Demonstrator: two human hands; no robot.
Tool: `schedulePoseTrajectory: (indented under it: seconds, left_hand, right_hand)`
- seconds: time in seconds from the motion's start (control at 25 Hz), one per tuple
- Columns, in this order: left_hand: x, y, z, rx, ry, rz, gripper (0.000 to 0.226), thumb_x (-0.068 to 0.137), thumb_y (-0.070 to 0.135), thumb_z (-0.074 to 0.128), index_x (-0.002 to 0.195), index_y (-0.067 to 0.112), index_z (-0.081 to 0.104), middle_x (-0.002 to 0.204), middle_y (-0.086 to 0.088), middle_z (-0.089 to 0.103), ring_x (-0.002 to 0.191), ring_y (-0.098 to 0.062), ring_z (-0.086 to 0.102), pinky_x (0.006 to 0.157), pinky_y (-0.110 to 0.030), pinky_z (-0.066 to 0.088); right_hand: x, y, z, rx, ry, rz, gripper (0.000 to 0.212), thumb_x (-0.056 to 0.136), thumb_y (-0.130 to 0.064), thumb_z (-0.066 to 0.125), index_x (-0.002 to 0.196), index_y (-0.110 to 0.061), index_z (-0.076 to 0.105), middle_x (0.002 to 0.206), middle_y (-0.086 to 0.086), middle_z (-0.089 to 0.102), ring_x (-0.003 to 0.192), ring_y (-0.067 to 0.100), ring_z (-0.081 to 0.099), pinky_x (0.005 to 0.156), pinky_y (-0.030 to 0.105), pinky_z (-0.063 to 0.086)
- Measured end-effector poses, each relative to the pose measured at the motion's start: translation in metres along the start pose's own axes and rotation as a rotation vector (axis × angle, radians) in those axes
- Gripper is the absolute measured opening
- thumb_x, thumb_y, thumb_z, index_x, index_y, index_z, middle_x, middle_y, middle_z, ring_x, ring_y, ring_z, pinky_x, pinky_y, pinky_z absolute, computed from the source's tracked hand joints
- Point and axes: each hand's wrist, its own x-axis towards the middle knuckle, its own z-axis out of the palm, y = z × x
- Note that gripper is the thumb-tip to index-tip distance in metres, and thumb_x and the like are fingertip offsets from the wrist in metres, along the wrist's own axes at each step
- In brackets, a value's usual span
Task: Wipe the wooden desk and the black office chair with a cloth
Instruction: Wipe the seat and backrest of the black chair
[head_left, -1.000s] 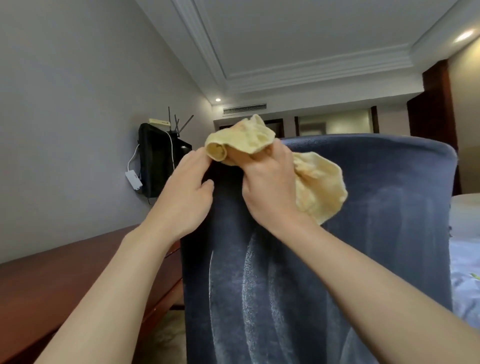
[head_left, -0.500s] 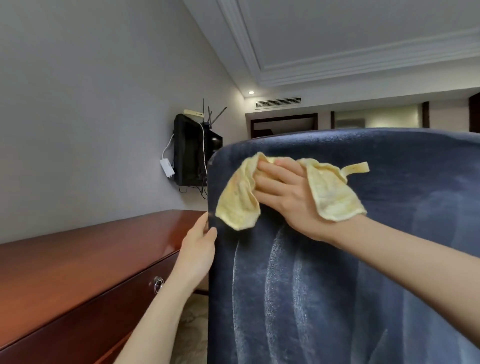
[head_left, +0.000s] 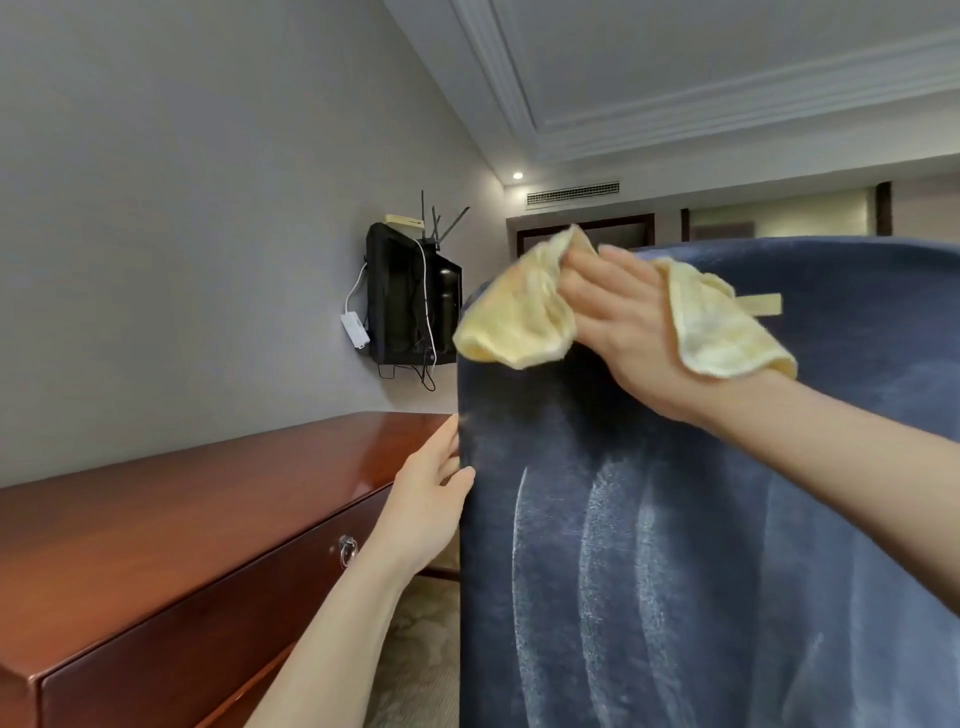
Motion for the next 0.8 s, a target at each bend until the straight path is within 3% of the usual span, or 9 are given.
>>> schedulePoseTrajectory:
  seconds: [0.12,0.2,0.36,0.48,0.56,0.64,0.68,0.8]
  left_hand:
    - [-0.004,0.003,0.003,-0.001,0.004,0.032,0.057,0.097,0.003,0.049,0.144,0.031,0.036,0.134,0.022,0.050,0.113,0.013,0.049,0.079,0.002,0.040]
    - [-0.006,0.004,0.004,-0.044,0.002,0.042,0.056,0.096,0.002,0.050,0.139,0.035,0.039,0.119,0.033,0.051,0.100,0.024,0.051,0.074,0.001,0.041]
    - [-0.009,0.003,0.009,-0.094,0.025,0.032,0.055,0.095,0.002,0.052,0.126,0.044,0.036,0.102,0.046,0.053,0.094,0.028,0.049,0.074,0.002,0.040]
    - [-0.010,0.007,0.015,-0.084,0.095,0.053,0.058,0.094,0.008,0.056,0.141,0.033,0.032,0.128,0.033,0.041,0.096,0.022,0.048,0.084,-0.001,0.037]
    - [-0.009,0.007,0.018,-0.072,0.109,0.067,0.047,0.093,0.009,0.058,0.129,0.038,0.048,0.127,0.032,0.048,0.108,0.012,0.050,0.093,-0.010,0.037]
    - [-0.009,0.009,0.019,-0.047,0.113,0.064,0.037,0.092,0.012,0.059,0.103,0.047,0.056,0.104,0.036,0.061,0.109,0.007,0.055,0.090,-0.012,0.040]
    - [-0.010,0.010,0.019,-0.039,0.116,0.062,0.033,0.092,0.014,0.060,0.101,0.046,0.058,0.100,0.034,0.063,0.108,0.006,0.057,0.088,-0.012,0.042]
    - [-0.011,0.012,0.021,-0.013,0.114,0.054,0.034,0.093,0.020,0.059,0.118,0.041,0.054,0.111,0.031,0.058,0.103,0.011,0.055,0.088,-0.010,0.043]
  right_hand:
    - [0.037,-0.019,0.014,0.134,0.051,0.164,0.035,0.091,-0.009,0.038,0.112,-0.003,0.066,0.116,0.015,0.064,0.114,0.035,0.057,0.097,0.041,0.039]
    - [0.044,-0.034,0.021,0.174,0.023,0.173,0.034,0.091,-0.013,0.039,0.105,-0.007,0.069,0.111,0.010,0.066,0.111,0.032,0.058,0.093,0.041,0.044]
    - [0.030,-0.066,0.048,0.119,-0.090,0.075,0.024,0.091,-0.012,0.047,0.101,-0.011,0.069,0.117,0.005,0.063,0.124,0.028,0.049,0.104,0.042,0.035]
    - [0.005,-0.080,0.056,0.142,-0.036,0.009,0.026,0.089,-0.011,0.050,0.105,-0.006,0.070,0.117,0.011,0.066,0.118,0.029,0.056,0.108,0.039,0.029]
    - [-0.010,-0.075,0.050,0.156,-0.018,0.007,0.030,0.089,-0.012,0.049,0.113,-0.008,0.067,0.123,0.009,0.063,0.121,0.028,0.054,0.111,0.036,0.024]
    - [-0.023,-0.064,0.038,0.138,-0.027,0.043,0.029,0.092,-0.013,0.048,0.113,-0.012,0.068,0.125,0.006,0.062,0.123,0.028,0.053,0.109,0.038,0.027]
    - [-0.030,-0.058,0.031,0.118,-0.027,0.087,0.026,0.092,-0.013,0.049,0.110,-0.012,0.069,0.124,0.006,0.062,0.122,0.030,0.053,0.106,0.041,0.032]
    - [-0.054,-0.039,0.004,-0.021,-0.043,0.260,0.031,0.091,-0.015,0.047,0.113,-0.004,0.067,0.124,0.015,0.061,0.122,0.036,0.052,0.102,0.047,0.035]
